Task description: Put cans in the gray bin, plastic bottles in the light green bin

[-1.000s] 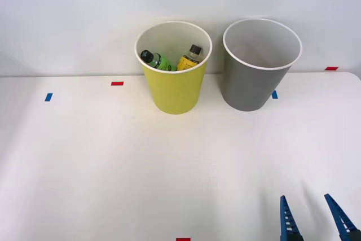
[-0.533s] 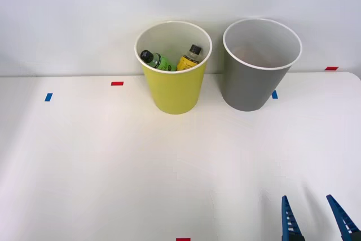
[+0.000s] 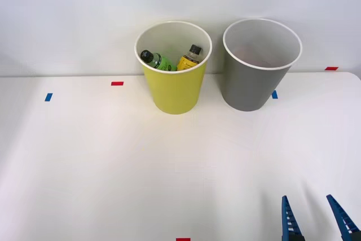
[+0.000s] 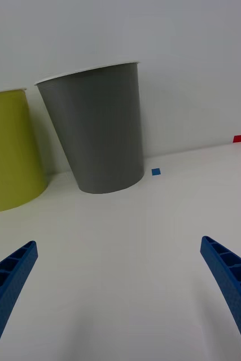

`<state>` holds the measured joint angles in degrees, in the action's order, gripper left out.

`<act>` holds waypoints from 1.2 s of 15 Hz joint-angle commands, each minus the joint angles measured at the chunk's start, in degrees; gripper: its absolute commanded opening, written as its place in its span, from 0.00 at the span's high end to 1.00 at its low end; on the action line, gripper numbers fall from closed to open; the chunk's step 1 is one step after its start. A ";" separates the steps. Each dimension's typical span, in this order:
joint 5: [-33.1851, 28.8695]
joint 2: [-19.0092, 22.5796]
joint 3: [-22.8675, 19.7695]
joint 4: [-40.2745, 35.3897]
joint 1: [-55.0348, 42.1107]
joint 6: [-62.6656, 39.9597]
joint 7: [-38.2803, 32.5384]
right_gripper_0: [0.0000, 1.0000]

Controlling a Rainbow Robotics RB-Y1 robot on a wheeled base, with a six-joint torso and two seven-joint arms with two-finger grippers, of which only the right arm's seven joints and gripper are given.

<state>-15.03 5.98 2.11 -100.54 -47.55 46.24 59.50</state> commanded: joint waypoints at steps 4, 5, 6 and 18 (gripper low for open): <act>0.00 0.00 0.00 -0.01 0.00 -0.01 0.01 0.00; 0.00 0.00 0.00 -0.01 0.00 -0.01 0.01 0.00; 0.00 0.00 0.00 -0.01 0.00 -0.01 0.01 0.00; 0.00 0.00 0.00 -0.01 0.00 -0.01 0.01 0.00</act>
<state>-15.03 5.98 2.11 -100.54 -47.55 46.24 59.50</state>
